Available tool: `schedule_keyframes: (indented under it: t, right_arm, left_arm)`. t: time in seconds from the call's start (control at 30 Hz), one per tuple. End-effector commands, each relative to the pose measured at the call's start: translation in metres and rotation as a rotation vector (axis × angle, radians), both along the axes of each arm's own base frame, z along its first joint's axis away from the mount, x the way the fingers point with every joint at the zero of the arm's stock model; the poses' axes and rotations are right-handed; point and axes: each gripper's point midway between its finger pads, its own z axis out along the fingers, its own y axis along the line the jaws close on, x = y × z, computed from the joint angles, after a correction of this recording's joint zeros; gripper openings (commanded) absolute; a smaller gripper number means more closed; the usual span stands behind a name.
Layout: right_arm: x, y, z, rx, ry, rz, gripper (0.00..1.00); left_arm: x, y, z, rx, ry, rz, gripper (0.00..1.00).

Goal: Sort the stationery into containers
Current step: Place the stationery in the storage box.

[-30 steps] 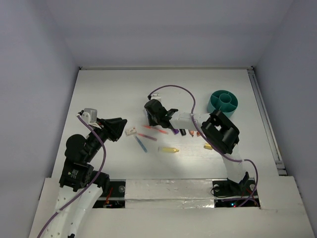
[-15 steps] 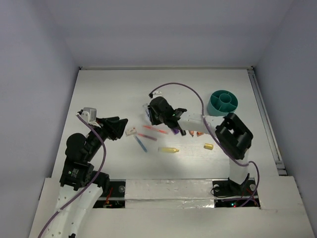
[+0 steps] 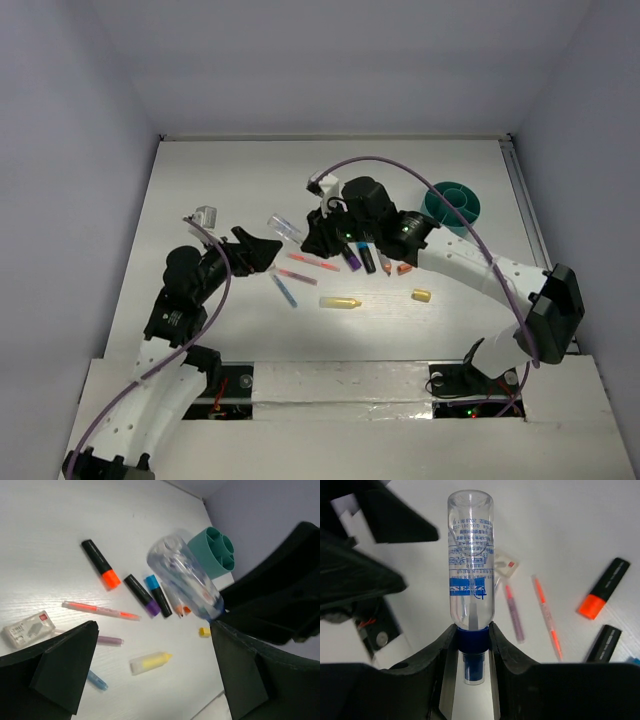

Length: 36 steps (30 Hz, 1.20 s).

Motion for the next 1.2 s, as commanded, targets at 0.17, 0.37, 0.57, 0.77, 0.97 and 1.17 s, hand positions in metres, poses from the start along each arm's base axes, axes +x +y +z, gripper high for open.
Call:
schedule_keyframes:
  t: [0.17, 0.37, 0.57, 0.77, 0.97, 1.17]
  right_arm:
    - [-0.078, -0.016, -0.004, 0.011, 0.108, 0.312, 0.10]
    - [-0.098, -0.020, 0.003, 0.047, 0.117, 0.411, 0.10]
    - [-0.106, -0.021, 0.012, 0.071, 0.101, 0.465, 0.09]
    - [-0.111, -0.022, 0.021, 0.089, 0.079, 0.498, 0.09]
    - [-0.111, -0.022, 0.018, 0.077, 0.082, 0.506, 0.09]
    - [-0.104, -0.023, 0.016, 0.070, 0.037, 0.507, 0.07]
  left_arm:
    - [-0.002, -0.020, 0.024, -0.127, -0.037, -0.098, 0.94]
    - [-0.017, -0.029, 0.018, -0.166, -0.014, -0.177, 0.86]
    - [-0.023, -0.031, 0.004, -0.089, 0.050, -0.215, 0.83]
    - [-0.041, -0.046, 0.005, -0.136, 0.064, -0.350, 0.72]
    - [-0.050, -0.052, 0.004, -0.162, 0.077, -0.416, 0.62]
    - [-0.064, -0.058, 0.002, -0.185, 0.115, -0.488, 0.68]
